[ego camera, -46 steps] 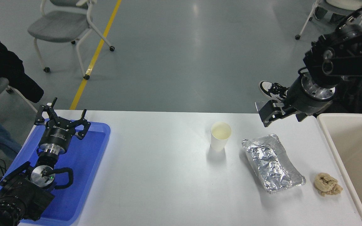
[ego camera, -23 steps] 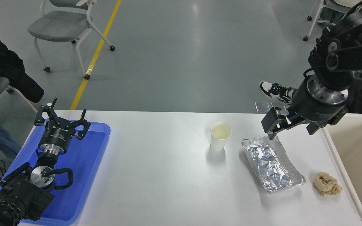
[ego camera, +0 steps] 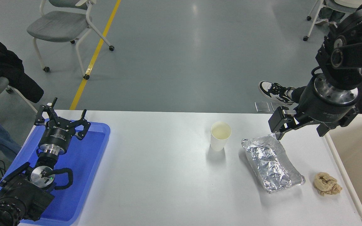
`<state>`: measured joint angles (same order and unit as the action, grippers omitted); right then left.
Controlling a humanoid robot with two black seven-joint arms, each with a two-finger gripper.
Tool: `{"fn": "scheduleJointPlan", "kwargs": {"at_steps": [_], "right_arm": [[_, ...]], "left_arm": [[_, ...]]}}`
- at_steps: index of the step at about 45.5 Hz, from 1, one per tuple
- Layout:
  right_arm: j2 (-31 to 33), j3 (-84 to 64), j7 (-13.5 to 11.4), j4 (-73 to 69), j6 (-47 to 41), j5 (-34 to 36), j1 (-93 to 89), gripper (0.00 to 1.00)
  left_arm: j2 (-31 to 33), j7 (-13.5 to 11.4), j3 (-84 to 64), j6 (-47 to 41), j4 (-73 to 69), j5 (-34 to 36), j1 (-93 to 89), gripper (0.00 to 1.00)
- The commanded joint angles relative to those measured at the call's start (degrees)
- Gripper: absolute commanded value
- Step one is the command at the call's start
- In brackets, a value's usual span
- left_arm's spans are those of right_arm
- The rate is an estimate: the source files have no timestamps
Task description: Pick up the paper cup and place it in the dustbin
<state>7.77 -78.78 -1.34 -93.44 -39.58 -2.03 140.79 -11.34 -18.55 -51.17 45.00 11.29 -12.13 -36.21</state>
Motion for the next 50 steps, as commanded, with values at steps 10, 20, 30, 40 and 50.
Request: {"fn": "scheduleJointPlan", "kwargs": {"at_steps": [10, 20, 30, 40, 50], "right_arm": [[0.41, 2.66, 0.11, 2.91, 3.19, -1.05, -5.0, 1.0], [0.06, 7.06, 0.02, 6.5, 3.72, -3.51, -9.04, 1.0], [-1.17, 12.33, -0.24, 16.7, 5.82, -3.51, -16.59, 1.0], [-2.76, 16.64, -0.33, 25.23, 16.1, -3.42, -27.22, 1.0], [-3.37, 21.12, -0.33, 35.59, 22.79, -3.86, -40.32, 1.0]], "left_arm": [[0.01, 0.0, 0.02, 0.0, -0.13, 0.0, 0.0, 1.0], [0.01, 0.0, 0.02, 0.0, -0.13, 0.0, 0.0, 1.0], [0.01, 0.0, 0.02, 0.0, 0.04, 0.0, 0.0, 1.0], [0.01, 0.0, 0.02, 0.0, 0.04, 0.0, 0.0, 1.0], [0.01, 0.0, 0.02, 0.0, 0.04, 0.0, 0.0, 1.0]]}}
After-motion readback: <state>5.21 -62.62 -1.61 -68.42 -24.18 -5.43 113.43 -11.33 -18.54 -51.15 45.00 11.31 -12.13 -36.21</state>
